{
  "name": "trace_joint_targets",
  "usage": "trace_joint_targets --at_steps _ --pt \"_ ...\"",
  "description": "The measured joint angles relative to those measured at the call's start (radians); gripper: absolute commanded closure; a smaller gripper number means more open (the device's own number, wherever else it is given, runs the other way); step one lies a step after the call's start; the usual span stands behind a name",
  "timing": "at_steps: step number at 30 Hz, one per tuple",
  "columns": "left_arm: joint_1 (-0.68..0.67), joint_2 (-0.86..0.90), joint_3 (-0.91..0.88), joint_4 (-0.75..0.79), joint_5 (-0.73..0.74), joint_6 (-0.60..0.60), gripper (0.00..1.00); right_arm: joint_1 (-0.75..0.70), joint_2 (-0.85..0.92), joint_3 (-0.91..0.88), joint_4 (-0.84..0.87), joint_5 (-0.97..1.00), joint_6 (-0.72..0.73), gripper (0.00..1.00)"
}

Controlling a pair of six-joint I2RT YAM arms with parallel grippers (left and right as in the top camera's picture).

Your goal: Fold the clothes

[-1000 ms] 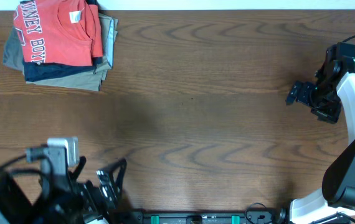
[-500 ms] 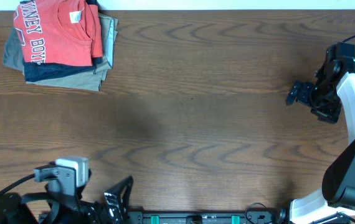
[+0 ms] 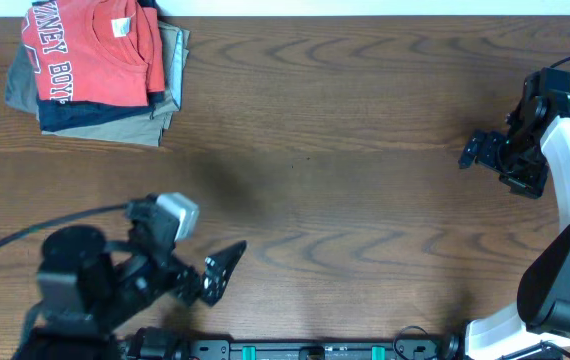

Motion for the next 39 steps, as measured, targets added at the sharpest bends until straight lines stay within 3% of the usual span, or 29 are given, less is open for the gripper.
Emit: trace_joint_targets --at_steps 5,11,26,34,39 --pt "-0.007 -0.093 -0.282 0.328 -0.026 -0.091 0.02 0.000 0.000 0.000 0.000 0.000 0.000 0.01" --pt "-0.006 -0.290 -0.555 0.587 -0.101 -0.207 0.02 0.000 0.000 0.000 0.000 0.000 0.000 0.01" --pt "0.000 -0.560 -0.827 0.704 -0.460 -0.365 0.02 0.000 0.000 0.000 -0.001 0.000 0.000 0.01" --pt "0.061 -0.589 -0.893 0.756 -0.524 -0.371 0.02 0.000 0.000 0.000 -0.001 0.000 0.000 0.01" --pt "0.066 -0.590 -0.899 0.786 -0.528 -0.306 0.02 0.000 0.000 0.000 0.000 0.000 0.000 0.01"
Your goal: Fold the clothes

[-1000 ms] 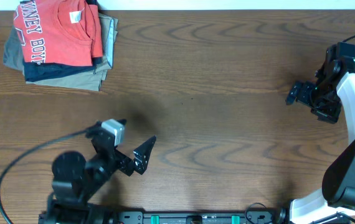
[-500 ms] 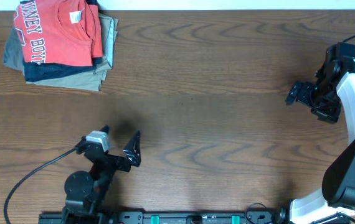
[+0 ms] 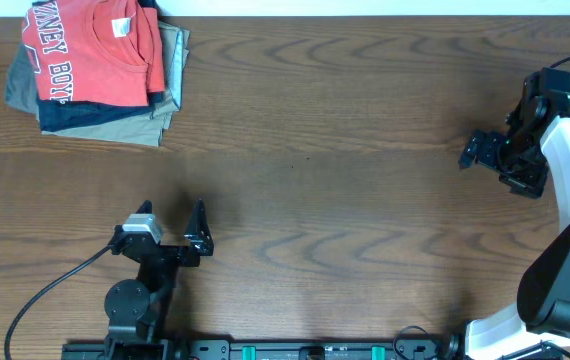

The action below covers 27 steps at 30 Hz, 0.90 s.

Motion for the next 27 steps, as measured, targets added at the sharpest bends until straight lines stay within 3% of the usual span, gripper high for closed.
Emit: trace_joint_targets --at_steps 7,27 --pt "0.000 0.000 -0.038 0.014 -0.014 0.074 0.02 0.000 0.000 0.000 0.000 0.000 0.000 0.01" --pt "0.067 0.000 -0.038 0.014 -0.022 0.099 0.02 0.000 0.000 0.000 0.000 0.000 0.000 0.01"
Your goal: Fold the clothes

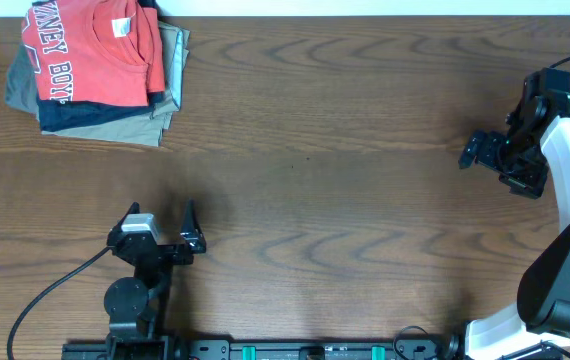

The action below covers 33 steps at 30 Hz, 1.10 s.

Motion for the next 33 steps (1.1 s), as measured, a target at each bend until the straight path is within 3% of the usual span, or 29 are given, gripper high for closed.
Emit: trace_joint_targets --at_steps 33 --pt "0.000 0.000 0.000 0.000 0.000 0.000 0.02 0.008 -0.029 0.000 0.000 0.000 0.000 0.01"
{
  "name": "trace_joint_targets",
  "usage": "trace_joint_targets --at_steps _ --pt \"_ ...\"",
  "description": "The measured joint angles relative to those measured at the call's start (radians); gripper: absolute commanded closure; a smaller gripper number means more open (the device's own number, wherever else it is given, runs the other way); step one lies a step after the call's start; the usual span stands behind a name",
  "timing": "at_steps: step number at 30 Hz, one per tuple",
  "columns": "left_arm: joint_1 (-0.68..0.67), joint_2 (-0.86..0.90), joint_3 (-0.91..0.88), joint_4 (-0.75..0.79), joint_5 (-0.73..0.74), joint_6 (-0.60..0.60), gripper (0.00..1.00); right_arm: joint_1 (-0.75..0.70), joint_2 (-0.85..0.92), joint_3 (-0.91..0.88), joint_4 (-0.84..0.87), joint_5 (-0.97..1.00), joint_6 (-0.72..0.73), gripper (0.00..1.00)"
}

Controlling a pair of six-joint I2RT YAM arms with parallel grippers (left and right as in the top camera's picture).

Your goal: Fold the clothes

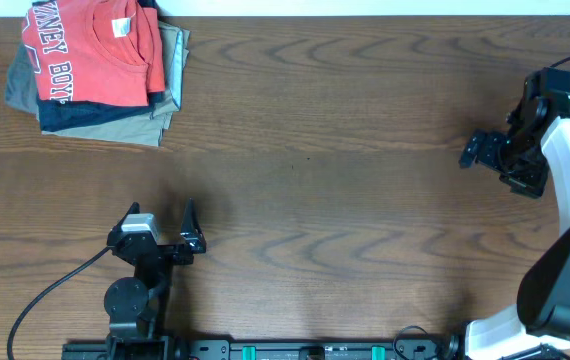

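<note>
A stack of folded clothes (pixel 95 70) lies at the table's far left corner. A red T-shirt (pixel 90 45) with white lettering is on top, with dark blue and olive pieces beneath. My left gripper (pixel 158 225) is near the front edge, well short of the stack, open and holding nothing. My right gripper (pixel 473 150) hovers at the right side, pointing left. Nothing is visible in it, and whether its jaws are apart is unclear at this size.
The brown wooden table (pixel 325 200) stretches between the two arms. A black cable (pixel 55 285) trails from the left arm toward the front left. The right arm's white body fills the right edge.
At first my left arm was slumped low at the front left, its gripper tilted toward the right. Later it stood folded back near the front edge with its fingers apart. It then shifted slightly left and has stayed there. The right arm and the stack never moved.
</note>
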Motion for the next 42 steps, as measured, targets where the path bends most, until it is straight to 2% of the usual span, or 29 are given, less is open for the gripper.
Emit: trace_joint_targets --at_steps 6,17,22,27,34,38,42 --pt "0.000 0.000 0.000 0.000 0.000 0.000 0.02 0.088 -0.179 0.000 0.002 0.000 0.000 0.01" --pt "0.000 0.000 0.000 0.000 0.000 0.000 0.02 0.428 -0.503 0.000 0.018 0.024 -0.013 0.01" --pt "0.000 0.000 0.000 0.000 0.000 0.000 0.02 0.449 -0.631 -0.039 0.129 0.069 -0.022 0.01" --pt "0.000 0.000 0.000 0.000 0.000 0.000 0.02 0.442 -0.822 -0.272 0.409 0.035 -0.023 0.01" --pt "0.000 0.000 0.000 0.000 -0.001 0.002 0.02 0.373 -1.184 -0.830 0.879 -0.105 -0.021 0.01" --pt "0.000 0.000 0.000 0.000 0.000 0.003 0.02 0.320 -1.380 -1.048 1.006 -0.157 0.019 0.01" --pt "0.000 0.000 0.000 0.000 0.000 0.003 0.02 0.272 -1.508 -1.172 1.061 -0.179 0.050 0.01"
